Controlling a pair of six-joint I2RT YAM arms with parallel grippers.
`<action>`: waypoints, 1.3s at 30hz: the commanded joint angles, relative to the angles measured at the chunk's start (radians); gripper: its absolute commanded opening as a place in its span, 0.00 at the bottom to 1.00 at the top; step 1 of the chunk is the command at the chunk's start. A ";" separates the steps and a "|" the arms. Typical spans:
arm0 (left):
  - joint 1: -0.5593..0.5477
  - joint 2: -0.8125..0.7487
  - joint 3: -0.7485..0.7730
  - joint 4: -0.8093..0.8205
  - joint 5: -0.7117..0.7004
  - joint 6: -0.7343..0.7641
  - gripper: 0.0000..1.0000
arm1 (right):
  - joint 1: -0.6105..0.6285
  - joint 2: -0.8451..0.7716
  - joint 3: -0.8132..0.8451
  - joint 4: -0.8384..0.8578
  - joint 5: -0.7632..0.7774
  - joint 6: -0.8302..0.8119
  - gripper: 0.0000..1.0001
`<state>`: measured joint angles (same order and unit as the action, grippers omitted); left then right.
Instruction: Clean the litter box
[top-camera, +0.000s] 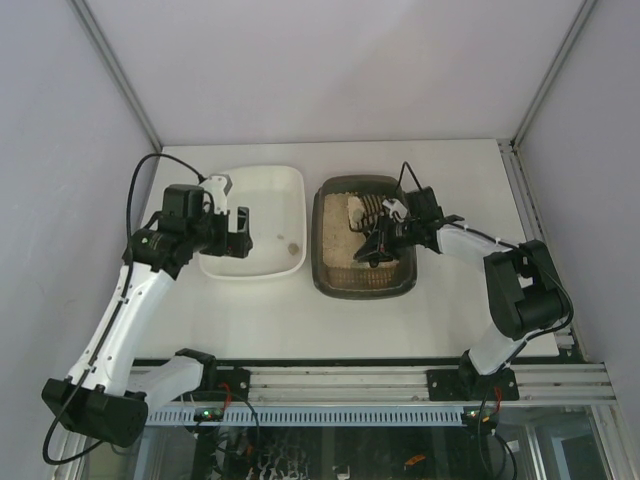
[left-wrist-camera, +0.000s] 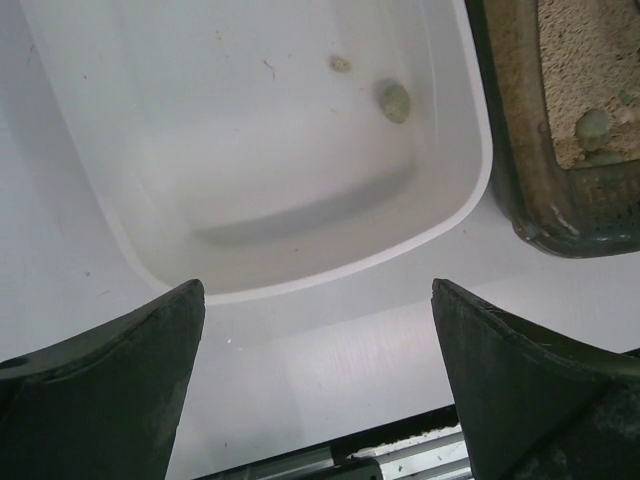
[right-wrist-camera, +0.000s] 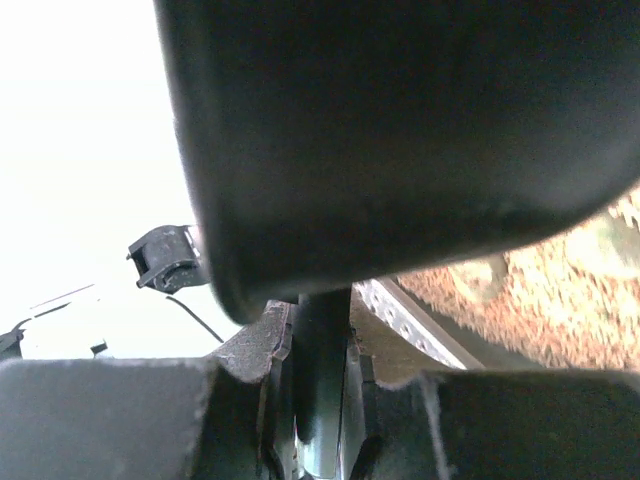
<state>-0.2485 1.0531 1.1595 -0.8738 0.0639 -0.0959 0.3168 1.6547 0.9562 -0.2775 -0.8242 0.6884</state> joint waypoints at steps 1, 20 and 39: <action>-0.004 -0.045 -0.056 0.031 -0.052 0.036 0.99 | 0.002 -0.019 -0.036 0.326 -0.046 0.046 0.00; 0.015 -0.073 -0.129 0.073 -0.088 0.044 0.99 | 0.022 0.276 -0.349 1.782 -0.158 0.572 0.00; 0.027 -0.070 -0.155 0.085 -0.048 0.051 0.98 | 0.003 0.303 -0.347 1.778 -0.092 0.633 0.00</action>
<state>-0.2276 1.0000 1.0279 -0.8234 -0.0093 -0.0669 0.2993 1.9621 0.5892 1.4185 -0.9150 1.2762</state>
